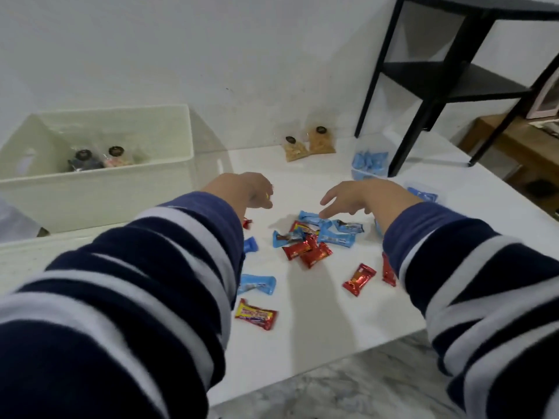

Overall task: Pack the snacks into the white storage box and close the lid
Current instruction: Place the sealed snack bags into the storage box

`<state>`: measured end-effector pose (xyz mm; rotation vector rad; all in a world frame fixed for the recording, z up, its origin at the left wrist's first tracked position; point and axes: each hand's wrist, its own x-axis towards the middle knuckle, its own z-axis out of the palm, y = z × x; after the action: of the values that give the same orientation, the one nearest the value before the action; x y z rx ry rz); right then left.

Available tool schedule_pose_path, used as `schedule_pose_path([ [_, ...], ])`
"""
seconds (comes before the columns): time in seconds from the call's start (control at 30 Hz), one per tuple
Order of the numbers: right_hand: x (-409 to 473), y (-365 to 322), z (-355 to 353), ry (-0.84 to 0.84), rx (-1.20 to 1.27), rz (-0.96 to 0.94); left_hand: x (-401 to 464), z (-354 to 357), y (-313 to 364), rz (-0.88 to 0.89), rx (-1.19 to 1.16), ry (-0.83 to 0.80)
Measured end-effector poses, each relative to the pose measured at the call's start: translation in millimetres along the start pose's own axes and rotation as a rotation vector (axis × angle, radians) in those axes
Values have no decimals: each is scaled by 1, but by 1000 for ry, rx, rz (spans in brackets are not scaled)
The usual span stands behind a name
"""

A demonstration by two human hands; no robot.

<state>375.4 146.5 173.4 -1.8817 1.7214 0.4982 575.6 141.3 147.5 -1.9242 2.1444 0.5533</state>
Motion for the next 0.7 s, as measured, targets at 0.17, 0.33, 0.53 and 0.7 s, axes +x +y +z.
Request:
schedule_pose_path([
  [0.17, 11, 42, -5, -42, 9, -14, 10, 11, 37, -33, -46, -42],
  [0.33, 37, 57, -25, -39, 65, -38, 35, 6, 46, -73, -74, -55],
  [0.53, 76, 70, -52, -22, 65, -41, 89, -12, 51, -82, -202, -48],
  [0.7, 124, 86, -85, 17, 82, -90, 141, -22, 55, -115, -263, -44],
])
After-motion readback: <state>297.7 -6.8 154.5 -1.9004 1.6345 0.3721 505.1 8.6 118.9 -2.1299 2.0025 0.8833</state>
